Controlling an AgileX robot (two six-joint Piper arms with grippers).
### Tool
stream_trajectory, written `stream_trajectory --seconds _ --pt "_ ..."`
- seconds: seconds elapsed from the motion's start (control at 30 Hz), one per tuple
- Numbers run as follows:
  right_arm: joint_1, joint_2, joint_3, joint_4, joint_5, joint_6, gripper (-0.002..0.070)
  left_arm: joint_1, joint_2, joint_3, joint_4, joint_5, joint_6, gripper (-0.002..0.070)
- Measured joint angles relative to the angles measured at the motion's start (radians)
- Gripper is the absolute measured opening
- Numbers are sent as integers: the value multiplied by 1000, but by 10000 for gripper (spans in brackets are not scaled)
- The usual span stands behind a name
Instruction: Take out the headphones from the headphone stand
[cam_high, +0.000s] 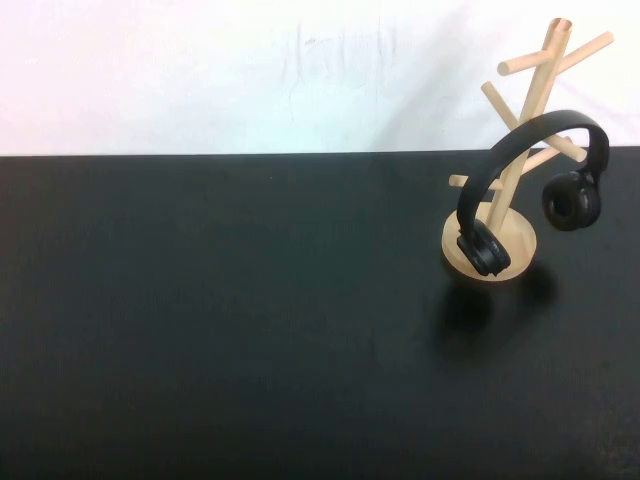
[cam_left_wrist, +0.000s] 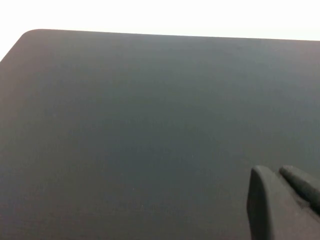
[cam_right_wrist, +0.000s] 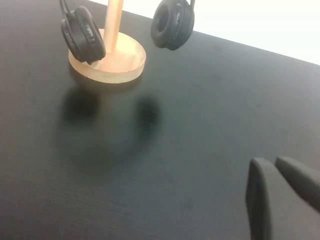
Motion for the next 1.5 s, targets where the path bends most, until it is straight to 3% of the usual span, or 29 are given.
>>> stream_trajectory --seconds 0.9,1.23,1.5 --pt "0 0 0 15 -10 0 -8 0 0 -1 0 0 0 -3" --pt "0 0 0 285 -39 0 -6 0 0 -1 0 2 0 -3" --pt "0 0 4 838 -248 0 -6 0 0 -1 0 2 0 -3"
